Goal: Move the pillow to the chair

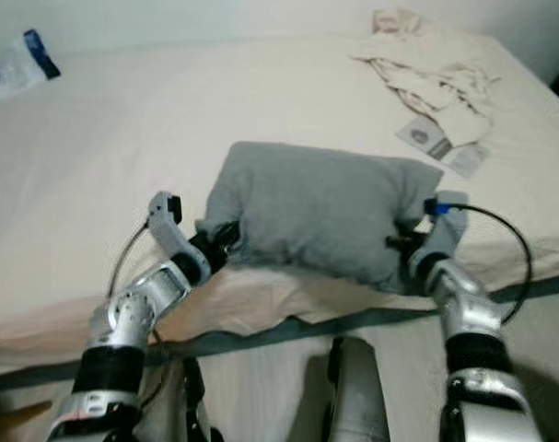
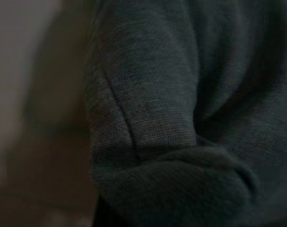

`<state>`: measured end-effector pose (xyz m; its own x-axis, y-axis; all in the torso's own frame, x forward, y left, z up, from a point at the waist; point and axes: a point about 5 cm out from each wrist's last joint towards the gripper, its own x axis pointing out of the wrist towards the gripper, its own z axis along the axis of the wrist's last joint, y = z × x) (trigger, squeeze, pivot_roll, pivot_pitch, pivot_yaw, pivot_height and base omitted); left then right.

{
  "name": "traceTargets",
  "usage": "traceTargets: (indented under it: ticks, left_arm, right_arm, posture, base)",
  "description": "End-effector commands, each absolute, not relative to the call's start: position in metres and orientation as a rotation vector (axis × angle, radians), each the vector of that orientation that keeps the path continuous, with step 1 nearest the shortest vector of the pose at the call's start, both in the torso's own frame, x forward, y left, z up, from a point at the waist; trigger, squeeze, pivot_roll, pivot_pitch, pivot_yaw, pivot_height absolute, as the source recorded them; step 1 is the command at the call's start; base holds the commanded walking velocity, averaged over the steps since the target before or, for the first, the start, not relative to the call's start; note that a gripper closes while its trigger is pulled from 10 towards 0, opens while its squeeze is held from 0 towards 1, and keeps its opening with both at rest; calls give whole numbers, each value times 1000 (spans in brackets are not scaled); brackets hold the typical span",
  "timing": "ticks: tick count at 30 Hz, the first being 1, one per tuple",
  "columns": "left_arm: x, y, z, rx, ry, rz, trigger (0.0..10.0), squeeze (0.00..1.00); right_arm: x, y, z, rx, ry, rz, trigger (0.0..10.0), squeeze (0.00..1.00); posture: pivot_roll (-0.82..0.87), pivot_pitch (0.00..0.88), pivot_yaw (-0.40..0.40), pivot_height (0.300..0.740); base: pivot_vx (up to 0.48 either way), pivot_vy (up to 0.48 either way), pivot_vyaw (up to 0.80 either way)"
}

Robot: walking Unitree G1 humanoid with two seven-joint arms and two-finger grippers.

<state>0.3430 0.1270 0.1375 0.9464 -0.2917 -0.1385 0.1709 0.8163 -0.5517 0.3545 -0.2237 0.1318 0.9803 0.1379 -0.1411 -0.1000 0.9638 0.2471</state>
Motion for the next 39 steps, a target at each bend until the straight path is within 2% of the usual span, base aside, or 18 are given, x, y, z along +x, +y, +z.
traceTargets:
  ticks: [1, 6, 7, 8, 9, 10, 11, 13, 16, 18, 20, 27, 33, 39]
  left_arm:
    - [340, 137, 127, -483, 243, -147, 0, 0]
    - [340, 148, 130, -358, 183, -92, 0, 0]
    - [340, 151, 135, -289, 145, -70, 0, 0]
    - [340, 151, 135, -289, 145, -70, 0, 0]
    - [340, 151, 140, -255, 104, -62, 863, 0]
    - [339, 152, 145, -230, 53, -49, 8549, 0]
    - [338, 153, 149, -226, 14, -40, 10000, 0]
    - [337, 154, 149, -264, -16, -8, 10000, 0]
    - [336, 152, 147, -346, -7, 0, 10000, 0]
    - [336, 148, 144, -237, 33, 29, 10000, 0]
    - [337, 137, 129, -127, 182, -71, 10000, 0]
    - [335, 138, 130, 14, 61, -62, 10000, 0]
    - [332, 138, 126, -51, 83, -49, 10000, 0]
    - [333, 135, 131, 4, 35, -50, 10000, 0]
  right_arm:
    - [356, -191, 131, 236, 129, 183, 0, 0]
    - [355, -173, 140, 149, 32, 162, 0, 0]
    - [353, -163, 144, 132, -5, 172, 1294, 0]
    - [353, -163, 144, 132, -5, 172, 1294, 0]
    - [351, -156, 146, 123, -34, 184, 7216, 0]
    - [349, -152, 147, 129, -57, 174, 10000, 0]
    - [348, -151, 147, 136, -69, 155, 10000, 0]
    - [347, -152, 146, 153, -82, 87, 10000, 0]
    - [347, -149, 141, 202, -47, 103, 10000, 0]
    - [344, -146, 140, 198, -49, 143, 10000, 0]
    - [341, -143, 140, 167, -73, 153, 10000, 0]
    - [338, -141, 135, 117, -76, 122, 10000, 0]
    - [337, -136, 133, 57, -74, 157, 10000, 0]
    - [336, -133, 132, 52, -72, 171, 10000, 0]
  posture:
    - [11, 176, -3, 563]
    - [-4, 140, -17, 563]
    - [-5, 132, -21, 563]
    - [-5, 132, -21, 563]
    - [-4, 119, -28, 563]
    - [-7, 107, -34, 563]
    - [-8, 102, -37, 563]
    - [-6, 92, -39, 563]
    - [1, 76, -39, 563]
    - [-1, 63, -38, 563]
    - [-1, 56, -40, 563]
    - [-4, 41, -49, 563]
    - [-11, 37, -47, 563]
    - [-9, 39, -47, 563]
  base:
    - [0, 0, 0]
    - [0, 0, 0]
    - [0, 0, 0]
    - [0, 0, 0]
    - [0, 0, 0]
    - [0, 0, 0]
    - [0, 0, 0]
    - [0, 0, 0]
    - [0, 0, 0]
    - [0, 0, 0]
    - [0, 0, 0]
    - [0, 0, 0]
    - [0, 0, 0]
    - [0, 0, 0]
